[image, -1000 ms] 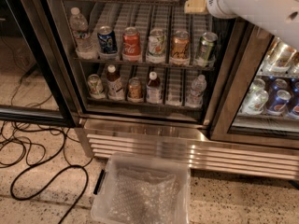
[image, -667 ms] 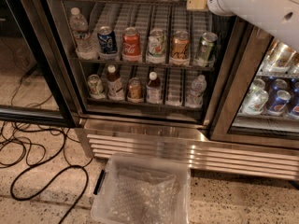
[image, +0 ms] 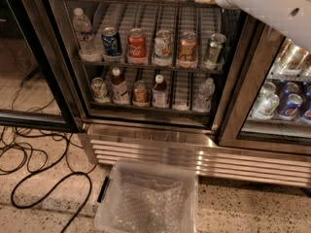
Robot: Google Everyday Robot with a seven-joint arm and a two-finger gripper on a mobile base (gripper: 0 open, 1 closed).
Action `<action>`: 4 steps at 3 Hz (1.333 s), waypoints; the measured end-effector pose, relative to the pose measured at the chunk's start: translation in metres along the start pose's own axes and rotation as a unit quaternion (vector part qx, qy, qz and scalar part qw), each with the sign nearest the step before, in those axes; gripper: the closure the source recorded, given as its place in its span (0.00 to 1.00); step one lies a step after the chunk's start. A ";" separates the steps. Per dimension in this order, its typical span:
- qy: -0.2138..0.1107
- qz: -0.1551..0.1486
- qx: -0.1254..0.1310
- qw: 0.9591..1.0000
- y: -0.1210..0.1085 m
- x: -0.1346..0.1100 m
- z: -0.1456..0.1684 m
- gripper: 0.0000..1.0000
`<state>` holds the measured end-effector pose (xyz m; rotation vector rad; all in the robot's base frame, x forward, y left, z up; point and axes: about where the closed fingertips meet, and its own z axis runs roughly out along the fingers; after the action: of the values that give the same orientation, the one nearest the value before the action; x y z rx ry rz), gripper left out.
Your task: Pick redbull can from top shelf of fridge
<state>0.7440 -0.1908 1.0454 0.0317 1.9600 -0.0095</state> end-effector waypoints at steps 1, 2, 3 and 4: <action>-0.006 -0.001 -0.001 1.000 0.002 -0.004 0.000 0.33; -0.011 -0.003 0.000 1.000 0.002 -0.008 0.001 0.33; -0.021 -0.010 0.005 1.000 -0.002 -0.015 0.004 0.31; -0.033 -0.021 0.015 0.999 -0.008 -0.024 0.008 0.27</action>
Offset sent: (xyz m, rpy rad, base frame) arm 0.0077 -0.0003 0.0116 -0.0116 -0.0385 -0.0006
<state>0.7603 -0.1989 1.0642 0.0112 1.8933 -0.0671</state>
